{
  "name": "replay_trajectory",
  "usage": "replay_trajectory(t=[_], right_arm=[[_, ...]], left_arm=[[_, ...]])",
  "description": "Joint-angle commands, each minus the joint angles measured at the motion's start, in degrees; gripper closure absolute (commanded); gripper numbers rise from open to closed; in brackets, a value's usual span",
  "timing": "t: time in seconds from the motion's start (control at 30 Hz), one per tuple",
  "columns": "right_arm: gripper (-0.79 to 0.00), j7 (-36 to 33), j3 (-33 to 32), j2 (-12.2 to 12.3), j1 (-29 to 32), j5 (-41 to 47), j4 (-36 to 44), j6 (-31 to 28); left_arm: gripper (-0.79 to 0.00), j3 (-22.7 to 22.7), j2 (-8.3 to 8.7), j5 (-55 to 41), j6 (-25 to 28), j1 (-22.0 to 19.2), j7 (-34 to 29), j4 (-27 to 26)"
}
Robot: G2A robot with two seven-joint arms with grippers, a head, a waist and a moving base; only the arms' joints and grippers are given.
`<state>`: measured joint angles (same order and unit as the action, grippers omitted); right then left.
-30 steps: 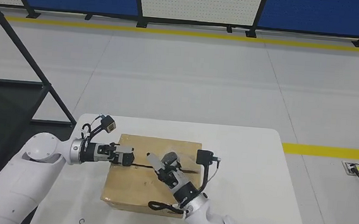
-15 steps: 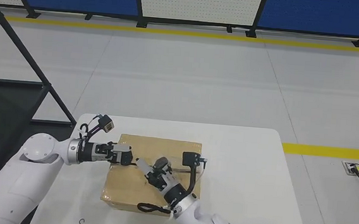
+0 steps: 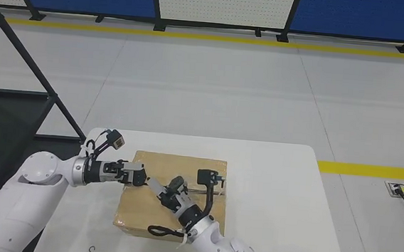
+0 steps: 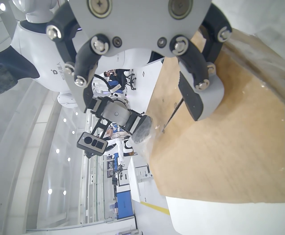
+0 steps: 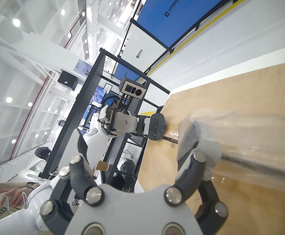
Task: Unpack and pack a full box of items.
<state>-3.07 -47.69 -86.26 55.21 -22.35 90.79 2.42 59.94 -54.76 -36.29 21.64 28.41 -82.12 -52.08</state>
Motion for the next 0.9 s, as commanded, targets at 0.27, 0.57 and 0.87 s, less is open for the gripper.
replay_trajectory(t=[0.27, 0.57, 0.87], right_arm=[[-0.785, -0.06, 0.62, -1.02, -0.67, -0.77, -1.86, 0.16], [-0.785, 0.36, 1.39, -2.08, -1.43, -1.12, -3.27, -0.11], [-0.785, 1.07, 1.44, -3.08, -2.36, -1.42, -4.48, -0.34]], left_arm=[[-0.785, 1.74, 0.4, 0.08, 0.1, 0.87, -0.36, 0.0], [-0.785, 3.62, 0.88, -0.6, -0.08, 2.24, -0.59, -0.28], [-0.785, 5.3, 1.41, -0.51, -0.24, 3.71, -0.75, -1.16]])
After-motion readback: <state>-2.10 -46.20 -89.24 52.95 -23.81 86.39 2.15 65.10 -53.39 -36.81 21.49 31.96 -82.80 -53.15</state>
